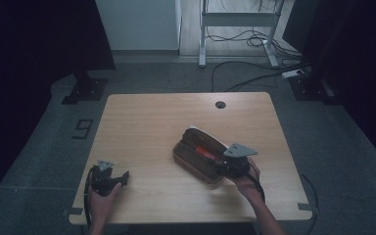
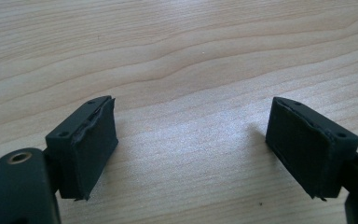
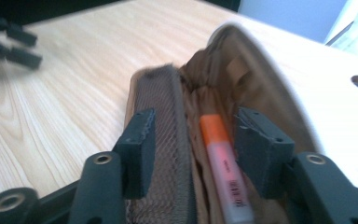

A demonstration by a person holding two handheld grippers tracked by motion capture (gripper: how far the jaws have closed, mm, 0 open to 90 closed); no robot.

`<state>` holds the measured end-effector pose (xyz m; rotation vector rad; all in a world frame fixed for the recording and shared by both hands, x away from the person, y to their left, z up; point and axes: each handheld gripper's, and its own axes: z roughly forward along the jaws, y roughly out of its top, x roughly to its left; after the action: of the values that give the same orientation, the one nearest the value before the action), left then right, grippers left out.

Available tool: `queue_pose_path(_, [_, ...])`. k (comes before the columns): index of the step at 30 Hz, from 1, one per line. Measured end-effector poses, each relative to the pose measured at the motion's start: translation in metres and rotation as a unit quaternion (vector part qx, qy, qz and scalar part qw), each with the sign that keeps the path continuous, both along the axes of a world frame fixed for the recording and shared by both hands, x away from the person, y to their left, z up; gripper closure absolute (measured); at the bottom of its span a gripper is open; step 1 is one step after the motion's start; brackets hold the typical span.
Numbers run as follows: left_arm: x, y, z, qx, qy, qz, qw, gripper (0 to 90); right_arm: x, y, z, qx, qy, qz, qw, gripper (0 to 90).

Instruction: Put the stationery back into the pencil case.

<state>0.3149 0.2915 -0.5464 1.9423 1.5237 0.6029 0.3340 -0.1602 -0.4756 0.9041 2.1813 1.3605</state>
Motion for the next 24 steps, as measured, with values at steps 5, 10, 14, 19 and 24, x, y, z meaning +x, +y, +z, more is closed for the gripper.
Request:
queue_pose_path(5, [0.000,0.000,0.000,0.000,0.000,0.000,1.0000,16.2,-0.001,-0.015,0.007,0.020,-0.002,-0.025,0.9995,40.1])
queue_pose_path(10, [0.000,0.000,0.000,0.000,0.000,0.000,1.0000,16.2,-0.004,-0.027,0.010,0.033,-0.002,-0.040,0.9986,36.4])
queue_pose_path(14, [0.000,0.000,0.000,0.000,0.000,0.000,1.0000,16.2,-0.009,-0.040,0.009,0.033,-0.011,-0.065,0.9972,34.3])
queue_pose_path(19, [0.000,0.000,0.000,0.000,0.000,0.000,1.0000,16.2,-0.012,-0.064,0.002,0.031,0.001,-0.089,0.9955,32.8])
queue_pose_path(24, [0.000,0.000,0.000,0.000,0.000,0.000,1.0000,16.1,-0.002,-0.087,-0.015,0.023,0.030,-0.121,0.9919,30.3])
